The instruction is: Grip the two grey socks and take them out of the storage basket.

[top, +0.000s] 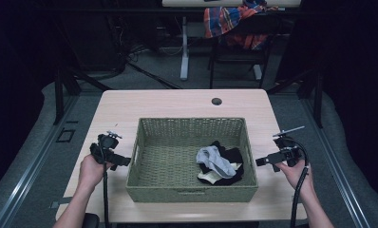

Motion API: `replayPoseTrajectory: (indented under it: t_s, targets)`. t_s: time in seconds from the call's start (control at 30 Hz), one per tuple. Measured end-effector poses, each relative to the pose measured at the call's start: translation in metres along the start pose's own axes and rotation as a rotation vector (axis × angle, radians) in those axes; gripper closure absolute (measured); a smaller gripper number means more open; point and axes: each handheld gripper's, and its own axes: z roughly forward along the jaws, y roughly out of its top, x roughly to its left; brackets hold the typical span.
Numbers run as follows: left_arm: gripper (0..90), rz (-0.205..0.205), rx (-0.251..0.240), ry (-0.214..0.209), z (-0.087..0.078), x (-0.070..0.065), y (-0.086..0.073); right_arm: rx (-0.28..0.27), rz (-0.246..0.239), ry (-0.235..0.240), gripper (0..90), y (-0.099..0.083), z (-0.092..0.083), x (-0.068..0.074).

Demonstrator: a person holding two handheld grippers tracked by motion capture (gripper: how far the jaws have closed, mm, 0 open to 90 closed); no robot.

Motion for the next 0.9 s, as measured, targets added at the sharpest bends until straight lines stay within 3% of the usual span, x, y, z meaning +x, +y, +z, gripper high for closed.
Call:
replayPoseTrajectory:
  t_s: [0.27, 0.43, 0.77, 0.9]
  targets:
    - [1.7, -0.008, -0.012, 0.004, -0.0031, 0.0022, -0.0021, 0.016, -0.005, -0.012, 0.0, 0.0005, -0.0009, 0.0008]
    - [1.7, -0.015, -0.014, 0.005, -0.0026, 0.0024, -0.0024, -0.027, 0.016, -0.031, 0.0, 0.0013, -0.0041, -0.0002]
    - [1.7, -0.018, -0.008, 0.015, -0.0033, 0.0034, -0.0037, -0.025, -0.025, -0.003, 0.0, 0.0050, -0.0073, 0.0010]
    - [1.6, -0.005, -0.010, 0.006, -0.0031, 0.0023, -0.0021, -0.033, -0.041, -0.023, 0.0, 0.0081, -0.0078, 0.0038]
